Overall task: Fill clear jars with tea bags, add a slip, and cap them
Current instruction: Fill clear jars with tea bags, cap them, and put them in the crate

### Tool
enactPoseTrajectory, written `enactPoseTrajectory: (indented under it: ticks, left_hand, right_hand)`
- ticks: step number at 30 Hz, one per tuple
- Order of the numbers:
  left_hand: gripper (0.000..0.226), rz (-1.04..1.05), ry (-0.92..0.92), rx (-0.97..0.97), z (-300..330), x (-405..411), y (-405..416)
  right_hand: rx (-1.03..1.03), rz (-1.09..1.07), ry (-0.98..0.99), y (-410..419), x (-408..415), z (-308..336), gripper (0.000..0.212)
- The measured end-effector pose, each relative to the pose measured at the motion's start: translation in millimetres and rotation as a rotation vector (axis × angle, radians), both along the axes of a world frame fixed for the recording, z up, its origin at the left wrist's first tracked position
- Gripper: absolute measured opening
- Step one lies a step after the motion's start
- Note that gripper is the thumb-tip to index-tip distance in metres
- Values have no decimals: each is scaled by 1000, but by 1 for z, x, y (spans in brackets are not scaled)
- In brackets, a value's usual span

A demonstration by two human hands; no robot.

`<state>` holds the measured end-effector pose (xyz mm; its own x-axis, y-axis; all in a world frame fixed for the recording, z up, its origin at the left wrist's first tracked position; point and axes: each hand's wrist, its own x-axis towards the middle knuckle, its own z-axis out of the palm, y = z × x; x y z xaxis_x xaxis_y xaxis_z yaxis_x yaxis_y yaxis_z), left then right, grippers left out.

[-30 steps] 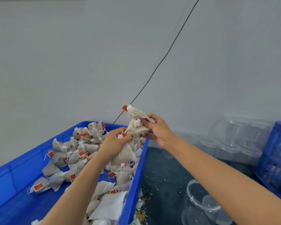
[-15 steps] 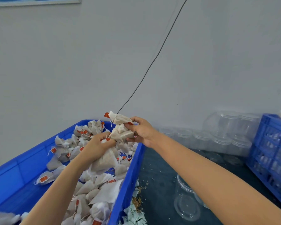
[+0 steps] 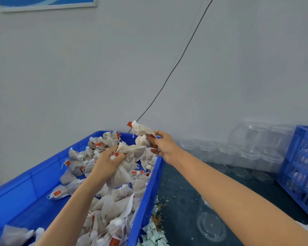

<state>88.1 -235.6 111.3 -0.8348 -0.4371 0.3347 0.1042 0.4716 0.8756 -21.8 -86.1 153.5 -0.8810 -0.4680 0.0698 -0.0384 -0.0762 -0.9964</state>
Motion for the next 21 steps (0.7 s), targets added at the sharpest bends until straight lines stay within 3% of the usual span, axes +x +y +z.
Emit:
enactPoseTrajectory:
  ticks: [4,9,13,16,21]
  left_hand:
    - [13,43,76,55,11,-5,15]
    - [9,-7,135,122,26,-18,52]
    - [17,-86,106,116,26,-35,94]
    - [10,-139,99,106,19,-47,126]
    - [15,-216,66,48,4,-62,160]
  right_hand:
    - [-165,35,-88,33,-3,10,9]
    - [-211,46,-33,111,-6,16,7]
    - [-106,-20,62,184,-2,0,7]
    - [-4,-76,100,225,5,-19,6]
    - [167,-166,183,243,14,-49,7]
